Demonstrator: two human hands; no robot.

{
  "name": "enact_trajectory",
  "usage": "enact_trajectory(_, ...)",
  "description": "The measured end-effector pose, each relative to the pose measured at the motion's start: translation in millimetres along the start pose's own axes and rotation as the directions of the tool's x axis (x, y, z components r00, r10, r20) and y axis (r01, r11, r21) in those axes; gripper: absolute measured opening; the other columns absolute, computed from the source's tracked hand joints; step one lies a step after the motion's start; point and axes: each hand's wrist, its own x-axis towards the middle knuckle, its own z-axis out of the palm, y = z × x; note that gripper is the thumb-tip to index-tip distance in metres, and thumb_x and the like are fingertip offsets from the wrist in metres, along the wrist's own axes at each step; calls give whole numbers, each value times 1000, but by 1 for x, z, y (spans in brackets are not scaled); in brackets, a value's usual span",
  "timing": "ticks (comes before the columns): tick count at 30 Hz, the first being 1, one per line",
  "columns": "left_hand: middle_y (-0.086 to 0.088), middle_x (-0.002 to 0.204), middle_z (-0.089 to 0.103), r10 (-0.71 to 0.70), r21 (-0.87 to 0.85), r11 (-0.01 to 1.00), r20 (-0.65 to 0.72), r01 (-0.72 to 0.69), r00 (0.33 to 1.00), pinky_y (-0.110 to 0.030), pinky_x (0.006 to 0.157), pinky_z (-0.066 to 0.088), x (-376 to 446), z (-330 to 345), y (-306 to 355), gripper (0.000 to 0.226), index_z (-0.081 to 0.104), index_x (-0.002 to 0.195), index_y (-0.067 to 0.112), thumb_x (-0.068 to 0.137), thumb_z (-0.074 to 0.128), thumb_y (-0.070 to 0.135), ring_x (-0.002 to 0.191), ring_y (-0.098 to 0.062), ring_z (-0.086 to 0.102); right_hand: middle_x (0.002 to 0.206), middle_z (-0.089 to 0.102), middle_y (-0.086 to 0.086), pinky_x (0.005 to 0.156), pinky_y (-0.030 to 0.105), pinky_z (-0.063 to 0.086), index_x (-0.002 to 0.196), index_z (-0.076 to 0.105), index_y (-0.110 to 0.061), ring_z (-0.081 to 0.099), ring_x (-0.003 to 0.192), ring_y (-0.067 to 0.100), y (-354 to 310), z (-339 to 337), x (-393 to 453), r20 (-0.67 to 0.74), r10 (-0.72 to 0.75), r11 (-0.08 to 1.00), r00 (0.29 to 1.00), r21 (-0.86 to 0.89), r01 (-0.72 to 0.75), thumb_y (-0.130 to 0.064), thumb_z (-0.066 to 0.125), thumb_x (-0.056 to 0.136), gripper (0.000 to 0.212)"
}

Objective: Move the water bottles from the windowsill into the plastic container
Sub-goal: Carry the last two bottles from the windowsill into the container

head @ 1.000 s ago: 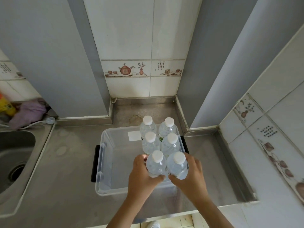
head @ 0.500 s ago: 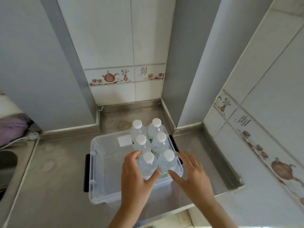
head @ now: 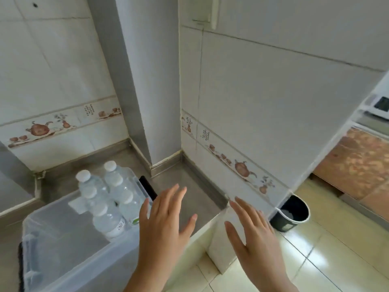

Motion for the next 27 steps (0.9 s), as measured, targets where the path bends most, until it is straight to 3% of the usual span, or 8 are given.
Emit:
enact_trajectory(4, 1, 129, 66, 186, -53, 982, 118, -181, 975, -51, 92, 50, -15, 24, 71, 57, 59, 130, 23, 83, 49, 54, 112, -21, 65, 138, 52, -9, 108, 33, 33, 132, 53, -28, 44, 127, 9, 55, -43, -50, -88, 133, 991, 987, -15, -135, -50, 37, 93, 48)
enact_trajectory(8, 1, 129, 68, 338, -121, 940, 196, -320, 920, -48, 99, 46, -43, 40, 149, 54, 52, 132, 26, 95, 31, 59, 118, -21, 63, 137, 54, -7, 107, 36, 31, 129, 55, -24, 50, 125, 14, 106, -85, -109, -159, 269, 958, 950, -54, -280, -49, 35, 93, 48)
enact_trajectory(11, 3, 129, 67, 449, -182, 892, 234, -415, 862, -48, 98, 47, -64, 50, 203, 56, 63, 128, 25, 88, 41, 57, 121, -19, 61, 138, 53, -6, 108, 37, 33, 129, 54, -24, 49, 126, 14, 138, -110, -154, -203, 372, 915, 906, -86, -395, -47, 35, 93, 47)
enact_trajectory(14, 4, 130, 66, 540, -261, 836, 231, -483, 809, -45, 101, 32, -83, 65, 249, 54, 58, 130, 26, 84, 47, 52, 125, -14, 48, 138, 53, -3, 108, 40, 33, 128, 54, -24, 46, 128, 14, 167, -130, -196, -274, 459, 864, 845, -86, -497, -48, 31, 95, 47)
enact_trajectory(17, 4, 131, 66, 628, -328, 768, 216, -550, 748, -46, 102, 31, -94, 78, 290, 51, 54, 129, 28, 84, 47, 50, 125, -14, 47, 137, 54, -1, 106, 38, 27, 125, 55, -24, 41, 128, 13, 191, -147, -227, -358, 517, 820, 778, -55, -570, -51, 22, 98, 50)
enact_trajectory(21, 4, 130, 67, 730, -373, 676, 220, -635, 648, -44, 102, 30, -91, 102, 346, 52, 62, 127, 28, 83, 47, 51, 125, -14, 46, 135, 56, 1, 104, 38, 27, 124, 56, -24, 42, 126, 14, 224, -169, -251, -442, 588, 744, 677, -34, -668, -52, 20, 98, 53)
enact_trajectory(27, 4, 131, 66, 828, -487, 542, 170, -685, 534, -46, 103, 31, -69, 160, 444, 51, 56, 129, 30, 84, 48, 52, 125, -15, 47, 133, 58, 0, 100, 48, 39, 123, 53, -27, 50, 119, 16, 290, -201, -262, -549, 645, 619, 531, -32, -785, -52, 19, 98, 49)
